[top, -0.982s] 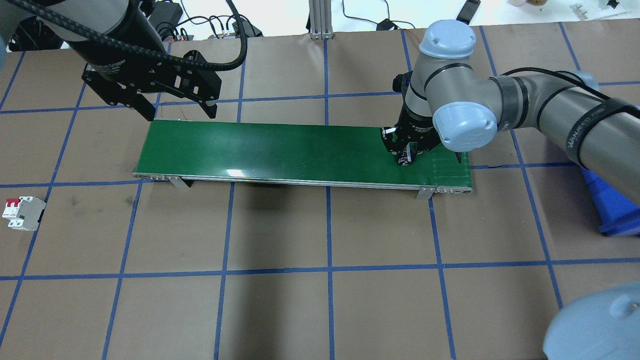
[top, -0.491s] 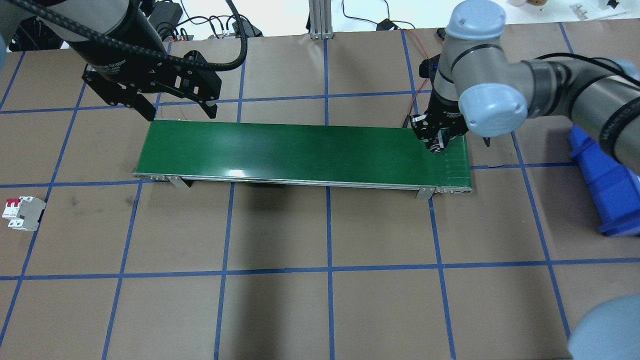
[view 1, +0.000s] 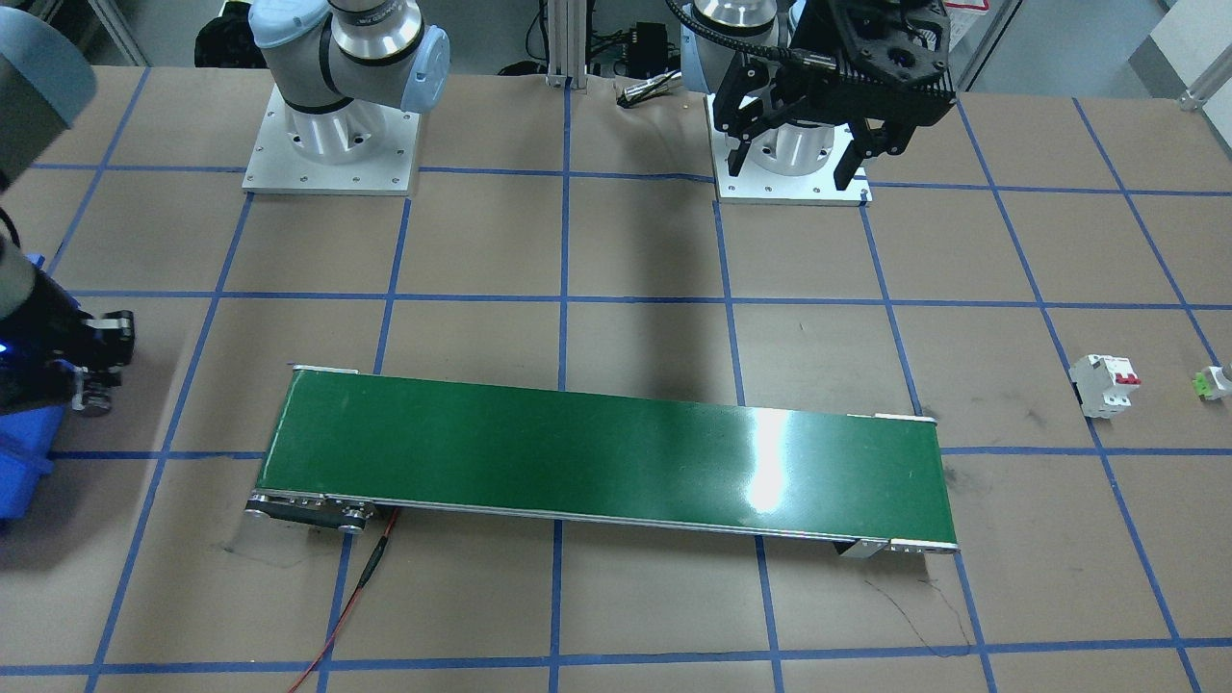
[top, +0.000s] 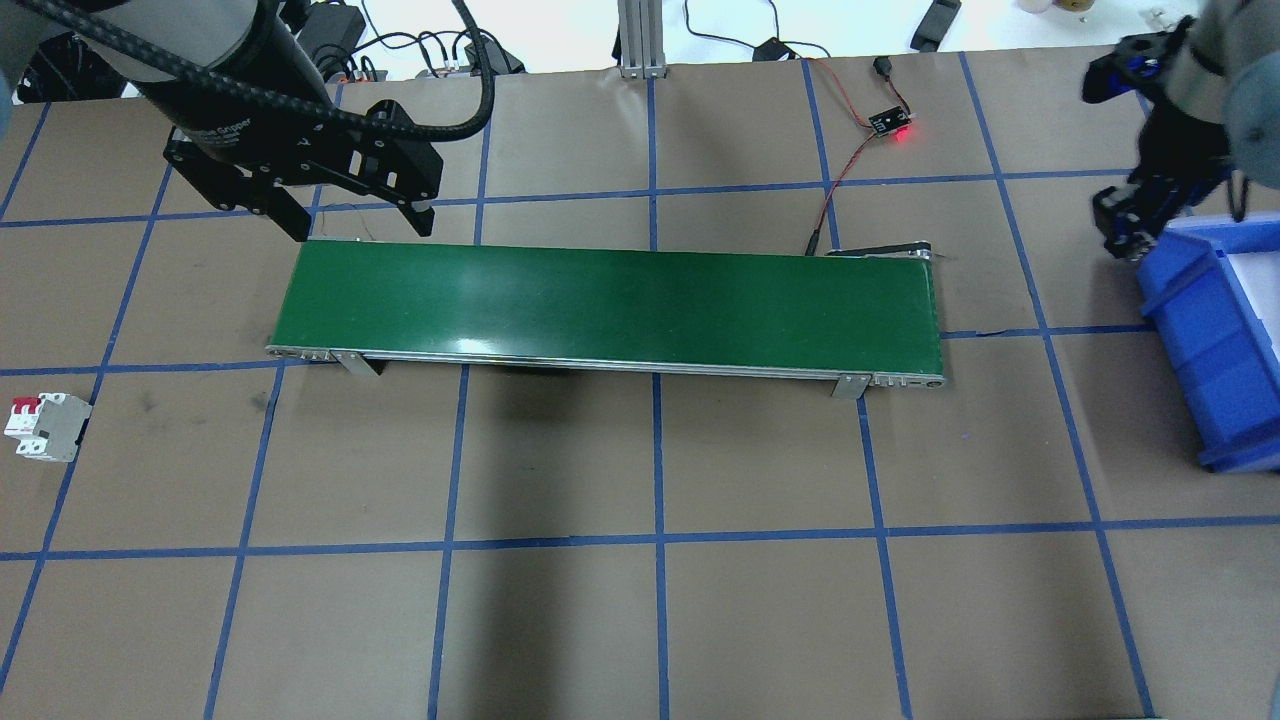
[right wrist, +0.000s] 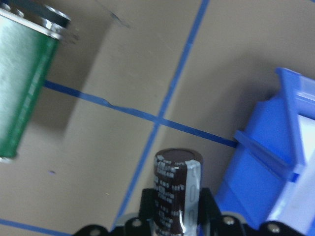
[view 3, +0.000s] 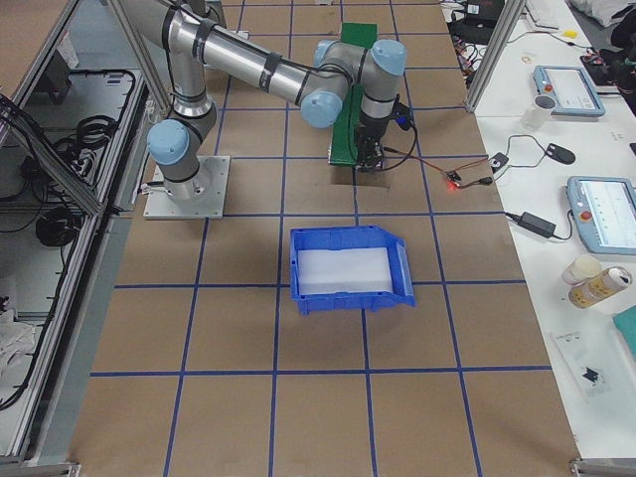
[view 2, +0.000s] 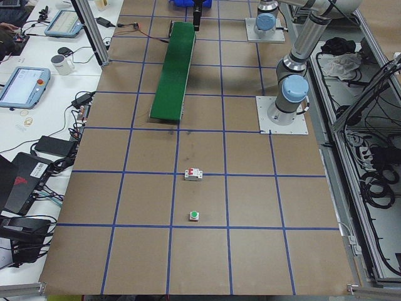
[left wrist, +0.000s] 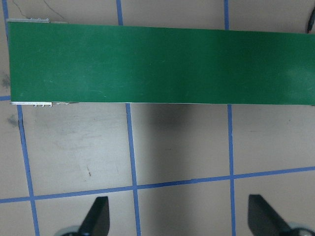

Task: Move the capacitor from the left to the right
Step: 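Lift the capacitor with the right gripper and carry it to the blue bin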

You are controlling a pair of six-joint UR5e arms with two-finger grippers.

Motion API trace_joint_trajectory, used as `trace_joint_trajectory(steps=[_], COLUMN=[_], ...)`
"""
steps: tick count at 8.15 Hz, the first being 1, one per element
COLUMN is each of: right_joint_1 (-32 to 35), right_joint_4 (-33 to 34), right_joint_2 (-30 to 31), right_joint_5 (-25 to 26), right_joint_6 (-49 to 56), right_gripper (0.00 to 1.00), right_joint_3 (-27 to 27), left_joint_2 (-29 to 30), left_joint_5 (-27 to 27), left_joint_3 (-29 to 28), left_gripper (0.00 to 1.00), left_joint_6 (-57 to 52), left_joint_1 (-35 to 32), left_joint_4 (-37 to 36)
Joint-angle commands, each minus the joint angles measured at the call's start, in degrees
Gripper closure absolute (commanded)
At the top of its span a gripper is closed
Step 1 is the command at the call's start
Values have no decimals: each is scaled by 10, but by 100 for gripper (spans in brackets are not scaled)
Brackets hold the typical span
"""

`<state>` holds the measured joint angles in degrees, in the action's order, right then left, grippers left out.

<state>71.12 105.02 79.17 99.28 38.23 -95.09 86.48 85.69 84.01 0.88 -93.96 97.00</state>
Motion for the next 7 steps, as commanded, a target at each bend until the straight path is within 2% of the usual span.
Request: trace_joint_trajectory(steps=[1, 2, 4, 5, 6, 7], right_joint_1=[-152, -187, -215, -224, -226, -227], right_joint_4=[56, 66, 144, 148, 148, 143], right_joint_2=[3, -15, -86, -101, -110, -105], right_joint_5=[-3, -11, -22, -30, -51, -58], right_joint_6=[279, 340, 428, 430, 434, 426], right_gripper=[100, 100, 100, 100, 60, 2], right_joint_3=[3, 1, 1, -1, -2, -2], left_joint_2=[0, 0, 1, 1, 1, 1], left_joint_5=[0, 0, 0, 0, 0, 0], left_joint_3=[0, 1, 1, 1, 1, 1], left_gripper=[0, 0, 0, 0, 0, 0], left_joint_6=[0, 0, -6, -6, -6, -6], left_joint_1=[0, 0, 0, 0, 0, 0], left_joint_4=[0, 0, 0, 0, 0, 0])
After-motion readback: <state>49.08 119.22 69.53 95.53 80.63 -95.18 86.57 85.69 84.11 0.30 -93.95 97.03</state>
